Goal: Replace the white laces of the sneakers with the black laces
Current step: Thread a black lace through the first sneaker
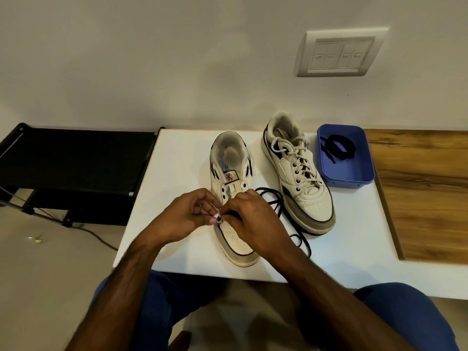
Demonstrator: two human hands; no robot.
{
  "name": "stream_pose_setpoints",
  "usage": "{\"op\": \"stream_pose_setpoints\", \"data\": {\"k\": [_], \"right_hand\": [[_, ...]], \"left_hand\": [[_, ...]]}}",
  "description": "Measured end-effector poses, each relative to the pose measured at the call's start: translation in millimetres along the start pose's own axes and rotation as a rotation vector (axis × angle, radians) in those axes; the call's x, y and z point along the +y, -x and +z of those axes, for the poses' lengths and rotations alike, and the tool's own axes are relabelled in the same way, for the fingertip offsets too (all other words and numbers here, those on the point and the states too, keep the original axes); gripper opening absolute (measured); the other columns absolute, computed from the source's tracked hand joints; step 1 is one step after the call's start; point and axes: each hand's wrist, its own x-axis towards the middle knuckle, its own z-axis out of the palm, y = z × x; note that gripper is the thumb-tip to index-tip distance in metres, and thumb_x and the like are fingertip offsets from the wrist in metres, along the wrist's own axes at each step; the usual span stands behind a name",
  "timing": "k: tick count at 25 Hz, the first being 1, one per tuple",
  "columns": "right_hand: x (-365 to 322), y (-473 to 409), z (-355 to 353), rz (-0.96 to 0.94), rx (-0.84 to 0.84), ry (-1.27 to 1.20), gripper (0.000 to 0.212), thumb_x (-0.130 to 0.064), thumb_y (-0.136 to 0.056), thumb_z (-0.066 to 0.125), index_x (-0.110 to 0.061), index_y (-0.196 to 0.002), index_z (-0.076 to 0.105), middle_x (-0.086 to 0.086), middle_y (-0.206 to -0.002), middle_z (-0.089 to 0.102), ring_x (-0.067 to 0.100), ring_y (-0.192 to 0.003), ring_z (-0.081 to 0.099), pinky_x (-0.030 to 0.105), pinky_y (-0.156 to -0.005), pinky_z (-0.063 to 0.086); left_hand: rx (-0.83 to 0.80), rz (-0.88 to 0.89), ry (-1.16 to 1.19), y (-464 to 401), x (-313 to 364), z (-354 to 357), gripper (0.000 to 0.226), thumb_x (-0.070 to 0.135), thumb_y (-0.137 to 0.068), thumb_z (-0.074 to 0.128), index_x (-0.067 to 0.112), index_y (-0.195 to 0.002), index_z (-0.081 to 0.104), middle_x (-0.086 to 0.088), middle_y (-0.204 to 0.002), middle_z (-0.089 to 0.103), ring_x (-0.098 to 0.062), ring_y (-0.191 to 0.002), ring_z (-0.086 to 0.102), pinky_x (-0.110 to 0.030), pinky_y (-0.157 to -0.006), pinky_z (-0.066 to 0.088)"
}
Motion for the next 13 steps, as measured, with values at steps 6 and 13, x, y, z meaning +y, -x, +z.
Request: {"op": "stream_pose_setpoints", "data": {"k": [6, 13], "right_hand": [[-1, 1, 7, -0.011, 0.068, 0.077, 0.007, -0.023, -0.087, 0.068, -0.017, -0.091, 0.068, -0.002, -0.088, 0.066, 0.019, -0.085, 0.054, 0.036, -0.074, 0.048], [-6, 3, 14, -0.036, 0.103, 0.237, 0.014, -0.028, -0.082, 0.072, -0.017, -0.087, 0.066, 0.000, -0.084, 0.065, 0.022, -0.080, 0.057, 0.038, -0.070, 0.046]], "left_hand": [[0.001, 0.016, 0.000, 0, 1, 0, 0.032, 0.002, -0.084, 0.078, 0.023, -0.105, 0.066, -0.003, -0.093, 0.073, -0.015, -0.091, 0.071, -0.028, -0.087, 0.059], [-0.042, 0.027, 0.027, 2, 2, -2, 0.037, -0.001, -0.083, 0.078, 0.021, -0.110, 0.065, -0.003, -0.096, 0.072, -0.019, -0.093, 0.071, -0.029, -0.086, 0.059]]}}
